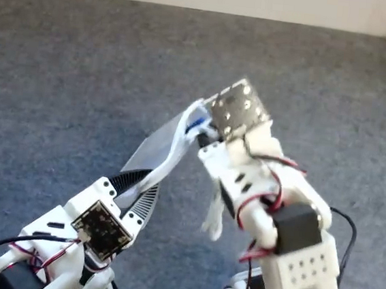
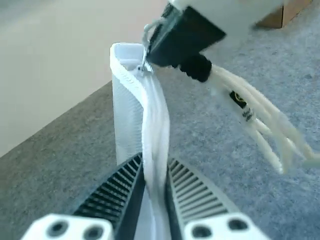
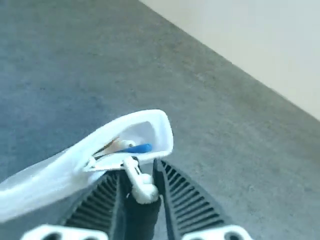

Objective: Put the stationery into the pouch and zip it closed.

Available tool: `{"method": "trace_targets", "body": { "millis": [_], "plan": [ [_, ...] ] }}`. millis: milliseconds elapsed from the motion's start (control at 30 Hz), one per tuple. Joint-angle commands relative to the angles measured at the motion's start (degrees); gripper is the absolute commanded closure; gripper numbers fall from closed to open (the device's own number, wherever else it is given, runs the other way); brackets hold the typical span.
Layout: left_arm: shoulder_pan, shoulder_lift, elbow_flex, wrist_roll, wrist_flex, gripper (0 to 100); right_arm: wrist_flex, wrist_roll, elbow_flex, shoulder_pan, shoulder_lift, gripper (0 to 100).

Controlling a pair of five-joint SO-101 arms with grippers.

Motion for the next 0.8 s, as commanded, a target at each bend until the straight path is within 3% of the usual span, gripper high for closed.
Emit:
{"method": "trace_targets", "body": {
  "millis": [0, 233, 500, 767],
  "plan": [
    [0.7, -0.8, 0.0, 0.0, 1.5, 99, -6.3, -0.8, -3.9, 9.1, 8.0, 99.3],
    [0.9, -0.8, 0.0, 0.0, 1.5, 99, -10.9, -0.8, -3.9, 12.3, 15.3, 99.3],
    [0.9, -0.8, 0.0, 0.0, 1.5, 99, -11.2, -0.5, -4.2, 12.8, 13.9, 99.3],
    [0.7, -0.8, 0.0, 0.0, 1.5, 99, -11.7, -0.4, -9.5, 18.4, 22.8, 99.3]
  ]
}}
